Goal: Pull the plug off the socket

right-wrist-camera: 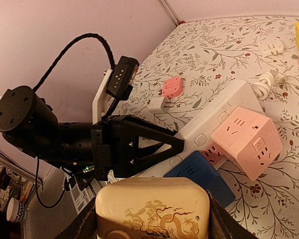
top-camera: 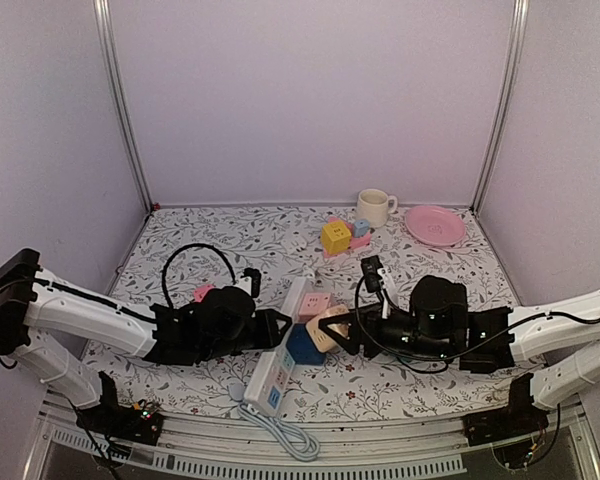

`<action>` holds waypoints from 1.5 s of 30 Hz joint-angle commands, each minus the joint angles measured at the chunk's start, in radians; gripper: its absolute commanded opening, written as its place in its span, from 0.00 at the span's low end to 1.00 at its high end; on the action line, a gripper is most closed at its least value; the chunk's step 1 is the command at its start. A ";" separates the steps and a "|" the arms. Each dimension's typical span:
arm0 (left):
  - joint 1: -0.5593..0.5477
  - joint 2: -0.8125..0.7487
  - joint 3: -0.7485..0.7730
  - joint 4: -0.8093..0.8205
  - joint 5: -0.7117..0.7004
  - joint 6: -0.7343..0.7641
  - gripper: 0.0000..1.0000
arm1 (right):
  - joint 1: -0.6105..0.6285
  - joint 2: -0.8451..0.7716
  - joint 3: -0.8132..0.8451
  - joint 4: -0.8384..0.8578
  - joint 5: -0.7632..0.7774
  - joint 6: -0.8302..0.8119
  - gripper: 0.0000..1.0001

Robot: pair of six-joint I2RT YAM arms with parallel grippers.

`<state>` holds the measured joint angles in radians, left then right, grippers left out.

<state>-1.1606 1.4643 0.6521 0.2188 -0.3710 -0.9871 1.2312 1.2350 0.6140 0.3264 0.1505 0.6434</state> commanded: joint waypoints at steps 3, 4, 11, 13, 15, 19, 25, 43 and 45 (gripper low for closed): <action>-0.005 -0.047 -0.028 0.037 -0.004 0.031 0.00 | -0.096 -0.055 -0.060 -0.038 0.036 0.106 0.04; -0.005 -0.047 -0.029 0.037 -0.003 0.032 0.00 | -0.126 -0.058 -0.079 -0.038 0.015 0.124 0.04; -0.005 -0.019 -0.019 0.025 0.006 0.040 0.00 | -0.277 -0.010 -0.179 -0.046 -0.075 0.224 0.04; -0.004 -0.001 -0.002 0.000 0.006 0.046 0.00 | -0.305 -0.002 -0.198 -0.046 -0.079 0.236 0.04; -0.005 0.020 0.020 -0.032 0.006 0.051 0.00 | -0.336 0.001 -0.213 -0.046 -0.083 0.239 0.05; -0.004 0.060 0.042 -0.047 0.020 0.057 0.03 | -0.419 -0.003 -0.235 -0.047 -0.104 0.231 0.08; -0.004 0.107 0.077 -0.080 0.034 0.063 0.08 | -0.536 -0.010 -0.229 -0.078 -0.139 0.187 0.16; -0.004 0.152 0.099 -0.085 0.066 0.067 0.14 | -0.504 -0.087 -0.196 -0.160 -0.209 0.166 0.88; -0.004 0.154 0.100 -0.085 0.066 0.067 0.14 | -0.474 -0.093 -0.195 -0.151 -0.207 0.181 0.89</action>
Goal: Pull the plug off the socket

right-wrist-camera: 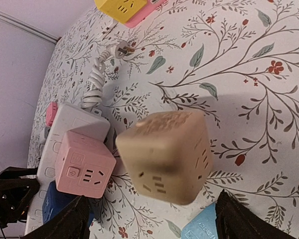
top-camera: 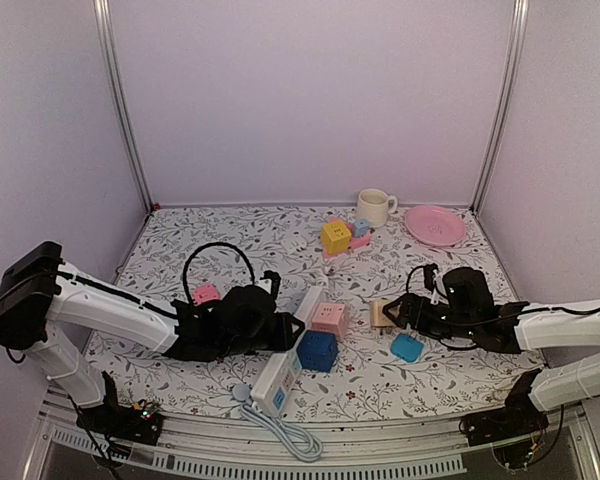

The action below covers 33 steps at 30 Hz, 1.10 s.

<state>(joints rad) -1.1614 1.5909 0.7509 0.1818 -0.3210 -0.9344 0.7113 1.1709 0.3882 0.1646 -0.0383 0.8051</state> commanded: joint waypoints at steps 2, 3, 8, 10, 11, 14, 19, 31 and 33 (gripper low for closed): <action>-0.004 0.027 0.001 -0.047 0.016 0.013 0.13 | 0.087 -0.028 0.032 0.022 -0.011 0.032 0.91; -0.004 0.027 0.002 -0.047 0.018 0.013 0.13 | 0.111 -0.024 0.030 0.027 -0.003 0.038 0.92; -0.004 0.028 -0.002 -0.034 0.023 0.011 0.13 | 0.232 0.013 0.004 0.131 0.001 0.114 0.95; -0.004 0.030 0.000 -0.028 0.027 0.011 0.13 | 0.258 0.048 -0.002 0.203 -0.012 0.143 0.96; -0.004 0.031 -0.001 -0.026 0.029 0.010 0.13 | 0.267 0.070 -0.003 0.231 -0.023 0.153 0.96; -0.005 0.030 0.000 -0.024 0.031 0.009 0.12 | 0.278 0.138 -0.010 0.327 -0.055 0.191 0.97; -0.005 0.025 -0.002 -0.022 0.030 0.011 0.12 | 0.299 0.255 -0.027 0.498 -0.087 0.267 0.97; -0.006 0.030 -0.005 -0.006 0.039 0.012 0.12 | 0.353 0.484 0.007 0.735 -0.106 0.380 0.96; -0.006 0.032 -0.007 0.000 0.042 0.011 0.12 | 0.354 0.519 0.009 0.785 -0.119 0.398 0.95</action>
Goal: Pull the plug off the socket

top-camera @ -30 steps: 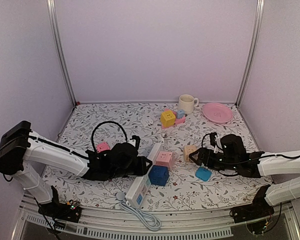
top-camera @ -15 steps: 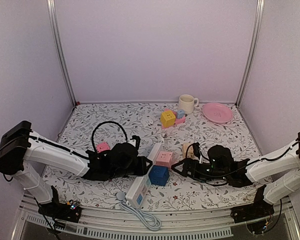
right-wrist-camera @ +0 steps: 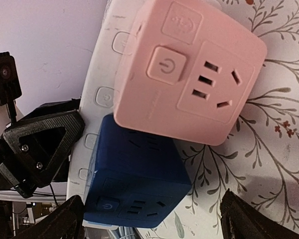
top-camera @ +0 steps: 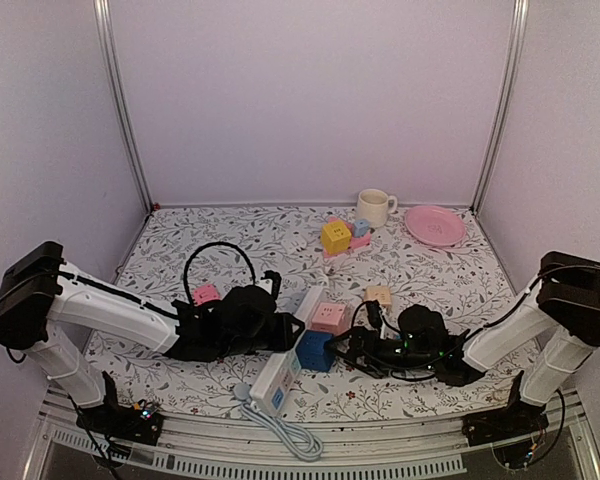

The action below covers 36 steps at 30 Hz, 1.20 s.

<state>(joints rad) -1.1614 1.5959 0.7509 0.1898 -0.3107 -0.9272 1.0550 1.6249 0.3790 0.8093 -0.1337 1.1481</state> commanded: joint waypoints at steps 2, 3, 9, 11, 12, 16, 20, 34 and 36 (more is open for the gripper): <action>-0.007 0.030 -0.010 0.000 0.038 0.004 0.12 | 0.012 0.102 0.025 0.186 -0.034 0.075 0.94; -0.008 0.031 -0.010 0.005 0.040 0.002 0.12 | 0.013 0.125 0.026 0.209 -0.042 0.086 0.94; -0.015 0.036 -0.012 0.018 0.044 0.002 0.12 | 0.013 0.199 0.050 0.291 -0.063 0.122 0.86; -0.016 0.035 -0.011 0.018 0.042 0.002 0.12 | 0.013 0.210 0.054 0.300 -0.061 0.127 0.84; -0.017 0.033 -0.012 0.020 0.042 0.003 0.12 | 0.012 0.213 0.055 0.304 -0.059 0.129 0.82; -0.018 0.023 -0.016 0.023 0.045 0.009 0.14 | 0.013 0.219 0.060 0.313 -0.064 0.127 0.65; -0.020 0.017 -0.016 0.023 0.057 0.020 0.21 | 0.013 0.194 0.043 0.313 -0.048 0.120 0.30; -0.033 0.023 0.000 0.032 0.076 0.046 0.69 | 0.013 -0.191 0.050 -0.135 0.160 -0.104 0.04; -0.037 0.030 0.006 0.036 0.082 0.052 0.70 | 0.013 -0.242 0.056 -0.201 0.188 -0.132 0.04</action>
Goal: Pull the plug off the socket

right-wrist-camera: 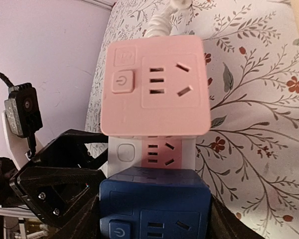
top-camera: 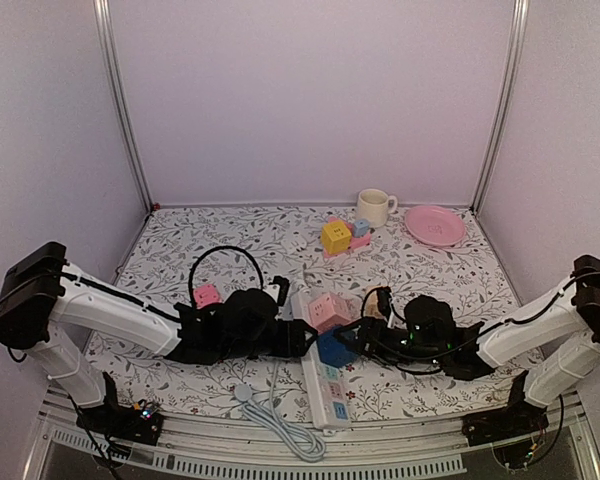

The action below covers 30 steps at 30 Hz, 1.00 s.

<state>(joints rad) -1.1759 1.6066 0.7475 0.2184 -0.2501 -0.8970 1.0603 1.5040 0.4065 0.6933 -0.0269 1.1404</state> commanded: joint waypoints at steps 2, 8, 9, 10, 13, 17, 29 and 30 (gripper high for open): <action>-0.028 0.025 0.017 0.016 0.033 0.030 0.71 | 0.007 -0.170 0.029 -0.126 0.107 -0.145 0.04; -0.043 0.060 0.048 0.033 0.093 0.030 0.71 | 0.007 -0.226 0.031 -0.195 0.155 -0.173 0.04; -0.044 0.065 0.046 0.042 0.104 0.021 0.72 | 0.006 -0.228 0.031 -0.199 0.158 -0.173 0.04; -0.045 0.068 0.045 0.052 0.112 0.009 0.72 | 0.007 -0.230 0.029 -0.200 0.158 -0.174 0.04; -0.045 0.082 0.039 0.067 0.124 -0.031 0.73 | 0.007 -0.223 0.031 -0.203 0.159 -0.175 0.04; -0.044 0.110 0.031 0.105 0.126 -0.093 0.71 | 0.007 -0.206 0.032 -0.209 0.156 -0.176 0.04; 0.001 0.194 0.037 0.258 0.157 -0.232 0.55 | 0.007 -0.206 0.024 -0.218 0.152 -0.172 0.04; 0.005 0.195 0.033 0.269 0.161 -0.241 0.54 | 0.006 -0.206 0.024 -0.220 0.152 -0.173 0.04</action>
<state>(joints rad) -1.1934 1.7870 0.7959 0.3935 -0.1055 -1.0737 1.0603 1.3178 0.4065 0.3901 0.1162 0.9749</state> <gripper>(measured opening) 0.557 0.631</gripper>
